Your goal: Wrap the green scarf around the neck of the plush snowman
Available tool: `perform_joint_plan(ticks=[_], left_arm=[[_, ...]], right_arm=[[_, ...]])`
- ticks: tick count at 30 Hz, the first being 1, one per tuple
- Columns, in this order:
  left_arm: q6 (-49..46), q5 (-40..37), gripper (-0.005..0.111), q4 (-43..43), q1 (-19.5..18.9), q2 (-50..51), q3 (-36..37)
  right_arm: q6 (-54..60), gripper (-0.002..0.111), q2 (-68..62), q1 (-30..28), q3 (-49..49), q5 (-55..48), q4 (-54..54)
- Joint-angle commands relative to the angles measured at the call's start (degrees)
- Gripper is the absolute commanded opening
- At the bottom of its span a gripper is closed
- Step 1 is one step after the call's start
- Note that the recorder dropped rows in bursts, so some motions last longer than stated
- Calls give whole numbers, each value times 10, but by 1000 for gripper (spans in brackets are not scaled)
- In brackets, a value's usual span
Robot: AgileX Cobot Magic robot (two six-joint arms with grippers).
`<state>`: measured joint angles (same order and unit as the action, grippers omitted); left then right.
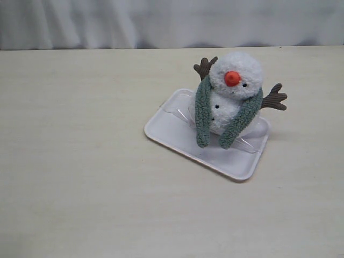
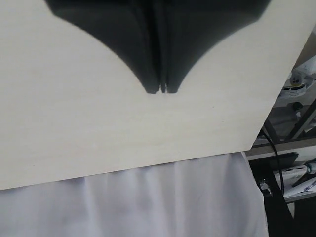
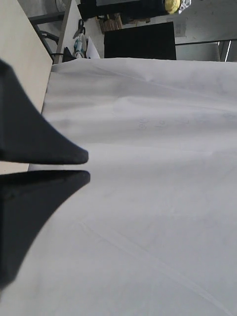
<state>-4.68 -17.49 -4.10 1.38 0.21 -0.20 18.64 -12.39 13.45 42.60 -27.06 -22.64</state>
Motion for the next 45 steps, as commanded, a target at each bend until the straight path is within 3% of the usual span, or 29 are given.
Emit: perform_joint_plan(ticks=[1, 24, 29, 38, 45], left_arm=[[-1, 0, 0, 4, -1, -2, 2], [-1, 0, 0, 4, -1, -2, 2], [-1, 0, 0, 4, -1, -2, 2], [-1, 0, 0, 4, -1, -2, 2], [0, 0, 0, 1, -1, -2, 2]], right_arm=[[-1, 4, 2, 1, -3, 0, 5], [2, 4, 2, 1, -3, 0, 5], [32, 4, 7, -1, -8, 56, 24], [-6, 4, 96, -108, -92, 193, 51], [-77, 4, 124, -165, -186, 211, 184]])
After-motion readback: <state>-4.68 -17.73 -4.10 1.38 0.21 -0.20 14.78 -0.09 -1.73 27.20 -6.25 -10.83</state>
